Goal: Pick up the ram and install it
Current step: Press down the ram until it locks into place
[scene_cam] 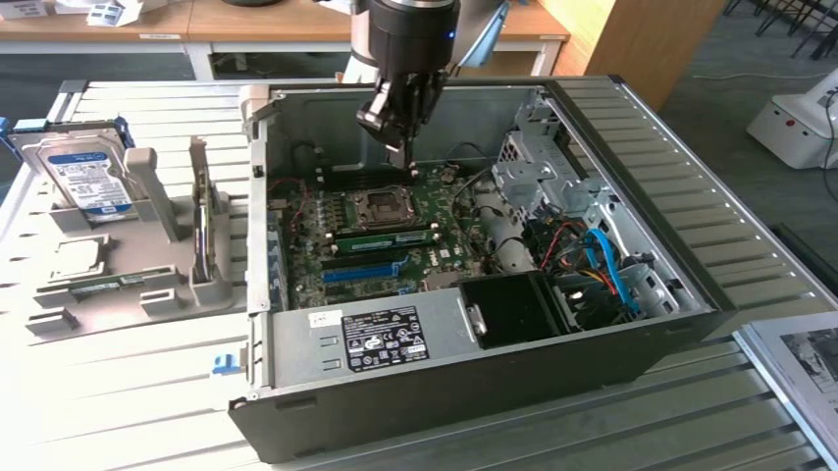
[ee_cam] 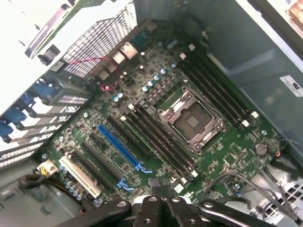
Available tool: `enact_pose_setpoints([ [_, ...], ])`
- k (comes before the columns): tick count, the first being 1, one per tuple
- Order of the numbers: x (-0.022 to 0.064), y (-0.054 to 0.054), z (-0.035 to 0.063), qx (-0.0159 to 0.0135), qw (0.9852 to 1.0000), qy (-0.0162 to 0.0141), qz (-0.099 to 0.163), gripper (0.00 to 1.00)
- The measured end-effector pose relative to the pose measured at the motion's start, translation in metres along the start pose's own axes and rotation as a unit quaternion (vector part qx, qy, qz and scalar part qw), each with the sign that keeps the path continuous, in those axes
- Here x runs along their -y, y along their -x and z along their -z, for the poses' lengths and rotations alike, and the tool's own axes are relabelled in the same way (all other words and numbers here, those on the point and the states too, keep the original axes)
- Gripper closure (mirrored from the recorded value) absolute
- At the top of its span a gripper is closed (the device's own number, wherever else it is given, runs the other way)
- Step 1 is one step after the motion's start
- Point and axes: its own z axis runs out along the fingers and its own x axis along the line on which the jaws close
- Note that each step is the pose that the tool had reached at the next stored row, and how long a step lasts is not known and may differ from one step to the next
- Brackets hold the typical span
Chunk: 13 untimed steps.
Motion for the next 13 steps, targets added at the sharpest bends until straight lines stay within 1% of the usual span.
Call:
enact_pose_setpoints([
  [6,0.0,0.0,-0.0003,-0.0004,0.9995,0.0002,-0.033,0.9],
  [9,0.0,0.0,-0.0004,-0.0006,0.9988,0.0002,-0.049,0.9],
  [13,0.0,0.0,-0.0006,-0.0009,0.9975,0.0003,-0.071,0.9],
])
